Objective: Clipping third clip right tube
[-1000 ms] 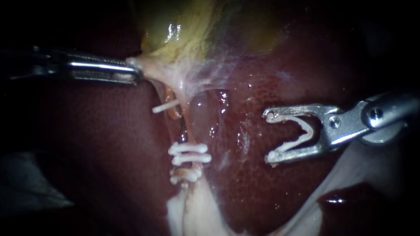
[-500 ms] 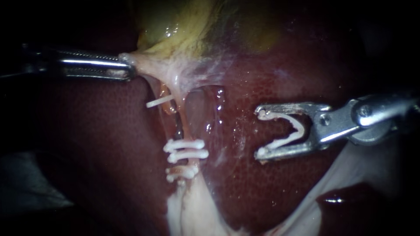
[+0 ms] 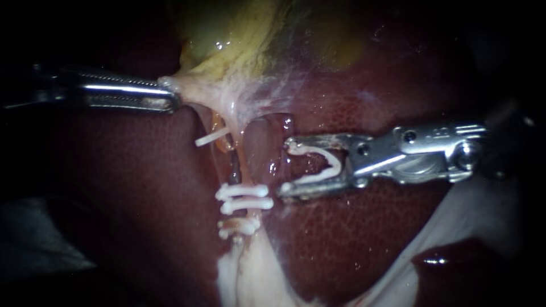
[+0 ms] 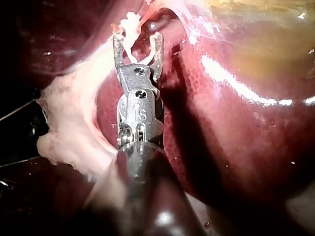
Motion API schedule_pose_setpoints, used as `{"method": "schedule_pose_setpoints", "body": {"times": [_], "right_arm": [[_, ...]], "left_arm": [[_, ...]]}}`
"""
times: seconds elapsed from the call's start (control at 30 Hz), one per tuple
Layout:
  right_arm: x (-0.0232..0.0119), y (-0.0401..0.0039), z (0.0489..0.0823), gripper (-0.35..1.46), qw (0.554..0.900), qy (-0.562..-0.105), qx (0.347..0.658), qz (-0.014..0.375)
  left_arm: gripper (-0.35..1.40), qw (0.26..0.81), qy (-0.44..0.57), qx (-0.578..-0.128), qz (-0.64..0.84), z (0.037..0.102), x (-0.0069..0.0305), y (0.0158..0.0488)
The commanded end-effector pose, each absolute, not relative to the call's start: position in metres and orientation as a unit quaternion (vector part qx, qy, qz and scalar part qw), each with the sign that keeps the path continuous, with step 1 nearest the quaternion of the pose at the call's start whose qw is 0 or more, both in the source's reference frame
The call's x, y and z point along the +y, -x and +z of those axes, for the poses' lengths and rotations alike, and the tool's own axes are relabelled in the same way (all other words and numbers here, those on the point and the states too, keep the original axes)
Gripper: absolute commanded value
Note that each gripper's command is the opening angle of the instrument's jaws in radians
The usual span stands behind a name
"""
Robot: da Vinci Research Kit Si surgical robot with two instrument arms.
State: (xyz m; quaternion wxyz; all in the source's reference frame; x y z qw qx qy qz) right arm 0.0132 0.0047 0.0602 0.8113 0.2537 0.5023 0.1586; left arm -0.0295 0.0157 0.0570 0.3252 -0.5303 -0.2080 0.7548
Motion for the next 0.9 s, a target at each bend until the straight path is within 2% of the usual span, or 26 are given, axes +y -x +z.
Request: {"method": "schedule_pose_setpoints", "body": {"times": [0.03,0.57,0.9], "right_arm": [[0.0047,-0.0136,0.0606,0.49,0.811,-0.256,0.501,0.160],[0.0045,-0.0175,0.0663,0.48,0.805,-0.284,0.495,0.164],[0.0049,-0.0183,0.0675,0.48,0.752,-0.330,0.538,0.188]], "left_arm": [[-0.35,0.325,0.530,-0.208,0.755,0.0568,0.0157,0.0295],[-0.35,0.324,0.531,-0.210,0.755,0.0567,0.0153,0.0299],[-0.35,0.323,0.531,-0.210,0.755,0.0568,0.0153,0.0299]]}}
